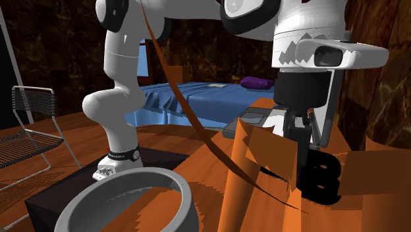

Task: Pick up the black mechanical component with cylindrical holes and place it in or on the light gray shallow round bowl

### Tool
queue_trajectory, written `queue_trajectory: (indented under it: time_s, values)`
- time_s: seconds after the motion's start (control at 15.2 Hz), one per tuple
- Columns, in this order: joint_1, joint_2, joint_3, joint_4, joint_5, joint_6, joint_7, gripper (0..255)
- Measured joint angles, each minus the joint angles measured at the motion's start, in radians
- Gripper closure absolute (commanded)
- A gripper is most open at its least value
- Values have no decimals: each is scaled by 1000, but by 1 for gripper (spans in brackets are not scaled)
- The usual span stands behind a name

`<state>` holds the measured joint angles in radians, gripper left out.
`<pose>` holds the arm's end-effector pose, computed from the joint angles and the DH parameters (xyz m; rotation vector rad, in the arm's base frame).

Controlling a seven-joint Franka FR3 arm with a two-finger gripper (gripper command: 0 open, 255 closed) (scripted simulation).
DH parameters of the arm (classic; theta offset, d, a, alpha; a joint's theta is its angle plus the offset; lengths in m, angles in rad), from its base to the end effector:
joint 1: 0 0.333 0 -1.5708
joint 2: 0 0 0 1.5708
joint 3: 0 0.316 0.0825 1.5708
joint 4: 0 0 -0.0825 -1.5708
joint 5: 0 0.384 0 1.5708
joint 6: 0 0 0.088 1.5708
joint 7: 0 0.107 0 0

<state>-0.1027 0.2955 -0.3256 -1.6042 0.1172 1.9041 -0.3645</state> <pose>0.6012 -0.2419 0.4673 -3.1298 0.1361 -0.0407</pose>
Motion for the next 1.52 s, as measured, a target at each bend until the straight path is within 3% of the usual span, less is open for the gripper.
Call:
queue_trajectory:
  time_s: [1.25,1.52]
  values:
    - [-14,3,-6,256,-3,-252,10,255]
    - [-35,-68,-27,172,-20,-238,-36,255]
